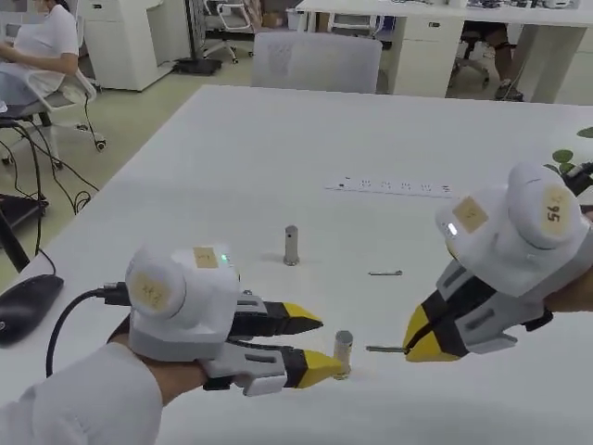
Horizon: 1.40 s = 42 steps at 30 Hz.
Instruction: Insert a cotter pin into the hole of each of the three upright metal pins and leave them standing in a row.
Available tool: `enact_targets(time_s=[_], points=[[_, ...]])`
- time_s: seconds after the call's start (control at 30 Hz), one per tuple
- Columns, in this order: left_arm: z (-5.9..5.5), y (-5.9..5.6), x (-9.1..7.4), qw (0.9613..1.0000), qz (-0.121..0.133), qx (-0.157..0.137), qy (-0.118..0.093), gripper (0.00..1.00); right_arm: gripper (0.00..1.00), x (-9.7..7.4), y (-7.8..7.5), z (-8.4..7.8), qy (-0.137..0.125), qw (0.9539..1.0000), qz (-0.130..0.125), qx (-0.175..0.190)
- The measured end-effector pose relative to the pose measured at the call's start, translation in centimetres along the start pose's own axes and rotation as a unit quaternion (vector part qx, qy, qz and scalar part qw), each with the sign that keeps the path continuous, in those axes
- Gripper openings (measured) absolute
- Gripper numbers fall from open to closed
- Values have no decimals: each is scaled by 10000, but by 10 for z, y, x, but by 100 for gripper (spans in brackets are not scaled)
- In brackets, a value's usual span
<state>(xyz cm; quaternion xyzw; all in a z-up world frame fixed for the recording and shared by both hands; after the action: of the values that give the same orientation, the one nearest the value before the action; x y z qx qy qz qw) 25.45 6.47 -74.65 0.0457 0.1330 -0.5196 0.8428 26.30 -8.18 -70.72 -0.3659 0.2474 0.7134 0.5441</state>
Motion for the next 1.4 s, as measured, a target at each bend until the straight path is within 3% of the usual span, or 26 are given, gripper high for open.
enact_targets(time_s=[0.17,0.33,0.37,0.4,0.53,0.87,1.0,1.17,1.4], points=[[-13,10,2,9989,-145,380,233,31,3,-2,1,-2,39,10000,-25,62],[-23,17,9,9961,-335,770,259,33,3,-3,4,-6,94,9999,-29,140],[-25,19,11,9938,-440,995,242,32,3,-4,4,-6,97,9998,-32,151],[-27,19,13,9932,-448,1044,255,30,3,-4,4,-7,110,9998,-40,169],[-36,22,21,9912,-588,1160,238,27,3,-6,5,-10,132,9996,-52,250],[-56,31,36,9886,-658,1315,312,23,3,-8,8,-17,200,9988,-70,444],[-61,30,42,9842,-805,1536,352,17,3,-8,10,-19,229,9984,-68,510],[-60,32,48,9850,-837,1489,231,17,3,-8,12,-22,264,9980,-50,578],[-62,33,55,9831,-973,1544,175,17,3,-8,12,-22,283,9977,-40,615]])
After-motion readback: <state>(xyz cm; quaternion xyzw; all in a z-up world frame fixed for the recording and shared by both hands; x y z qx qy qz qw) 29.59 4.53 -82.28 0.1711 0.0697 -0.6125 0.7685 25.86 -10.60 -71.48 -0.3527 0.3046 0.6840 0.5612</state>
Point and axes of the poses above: the centre of the closed fingertips' face, and the gripper's own axes: x roughly forward along the fingers, y roughly to its left, z roughly out of its top, the point moved 6 cm from there along -x, roughly backward along the fingers, and after that the axes turned 8 degrees about -y, right-handed, at the moved point
